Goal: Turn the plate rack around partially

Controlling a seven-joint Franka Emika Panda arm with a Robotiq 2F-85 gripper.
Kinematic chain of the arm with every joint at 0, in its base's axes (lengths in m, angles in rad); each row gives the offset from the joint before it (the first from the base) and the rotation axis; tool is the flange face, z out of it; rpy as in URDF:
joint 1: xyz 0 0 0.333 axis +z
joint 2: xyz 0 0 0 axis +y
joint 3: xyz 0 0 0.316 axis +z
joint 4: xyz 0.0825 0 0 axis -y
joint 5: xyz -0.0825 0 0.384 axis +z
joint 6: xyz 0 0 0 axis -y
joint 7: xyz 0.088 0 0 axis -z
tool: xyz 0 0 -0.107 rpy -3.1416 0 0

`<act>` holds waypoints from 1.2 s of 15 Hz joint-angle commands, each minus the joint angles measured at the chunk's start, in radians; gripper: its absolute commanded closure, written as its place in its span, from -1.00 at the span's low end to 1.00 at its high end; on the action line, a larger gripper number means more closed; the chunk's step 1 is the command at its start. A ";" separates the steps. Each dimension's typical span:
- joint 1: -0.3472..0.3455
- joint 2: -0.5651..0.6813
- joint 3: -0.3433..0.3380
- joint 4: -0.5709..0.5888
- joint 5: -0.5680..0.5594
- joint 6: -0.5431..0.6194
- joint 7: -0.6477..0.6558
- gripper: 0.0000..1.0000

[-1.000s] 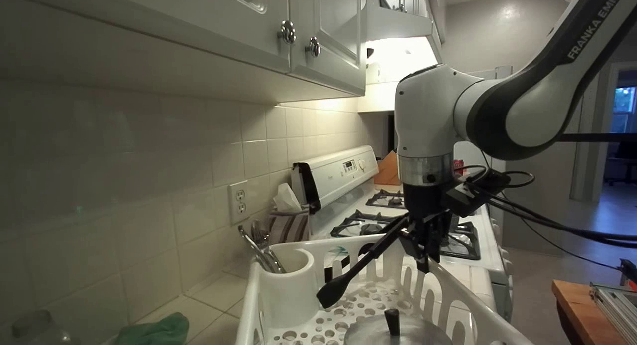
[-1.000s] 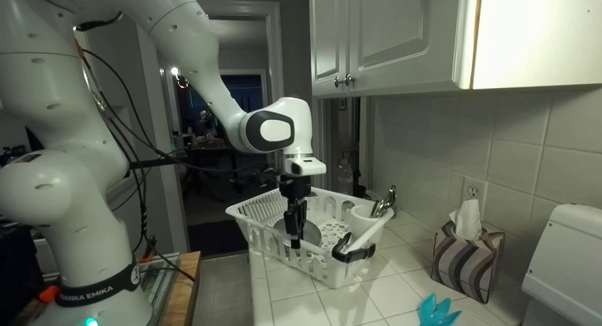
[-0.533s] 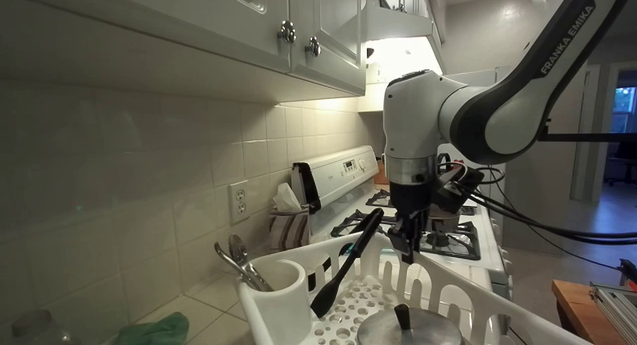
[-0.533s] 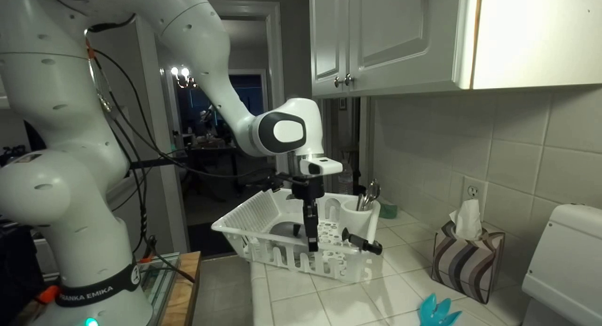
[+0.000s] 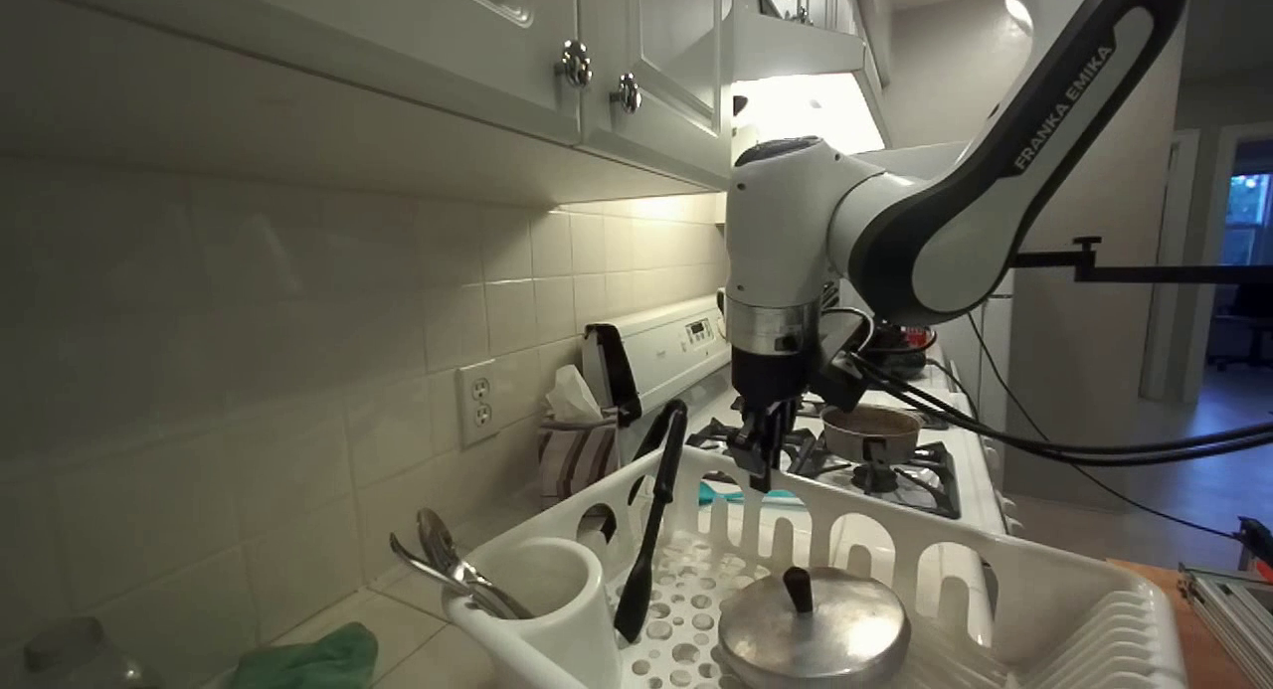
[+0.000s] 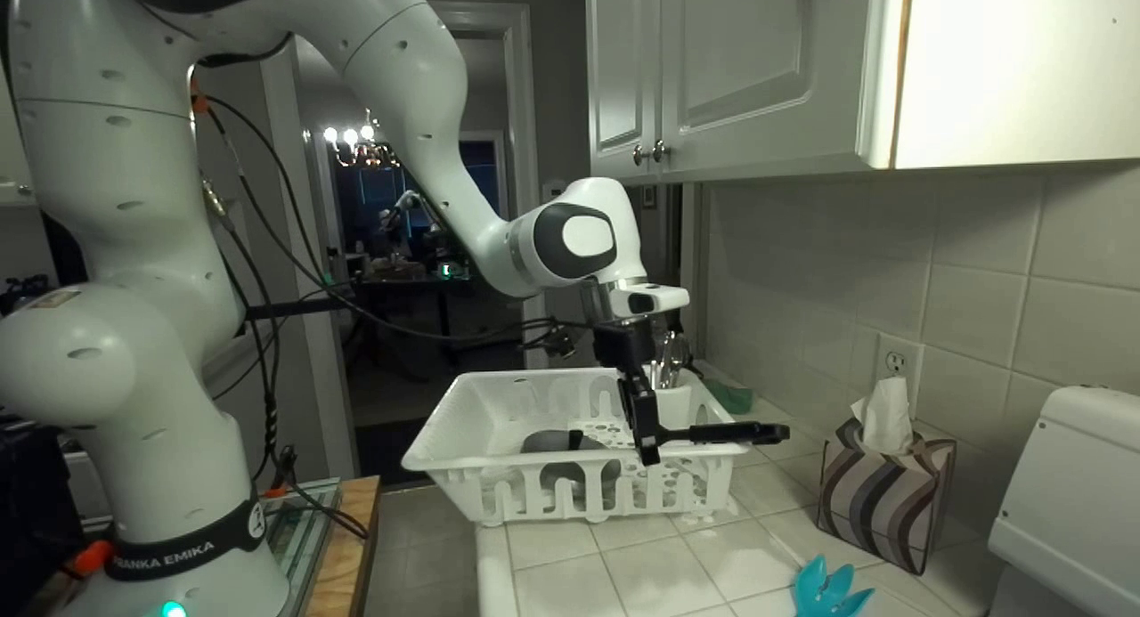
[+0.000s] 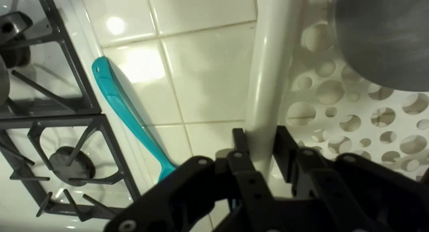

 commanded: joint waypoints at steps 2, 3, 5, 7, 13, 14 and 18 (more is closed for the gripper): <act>0.024 0.031 -0.036 0.077 -0.086 0.012 0.014 0.87; 0.026 0.034 -0.039 0.087 -0.093 0.014 0.018 0.87; 0.031 0.040 -0.044 0.099 -0.103 0.021 0.022 0.87; 0.037 0.047 -0.043 0.096 -0.103 0.041 0.019 0.87; 0.065 0.083 -0.047 0.088 -0.104 0.078 0.010 0.87; 0.070 0.089 -0.050 0.090 -0.107 0.083 0.012 0.87; 0.086 0.107 -0.063 0.113 -0.119 0.100 0.016 0.87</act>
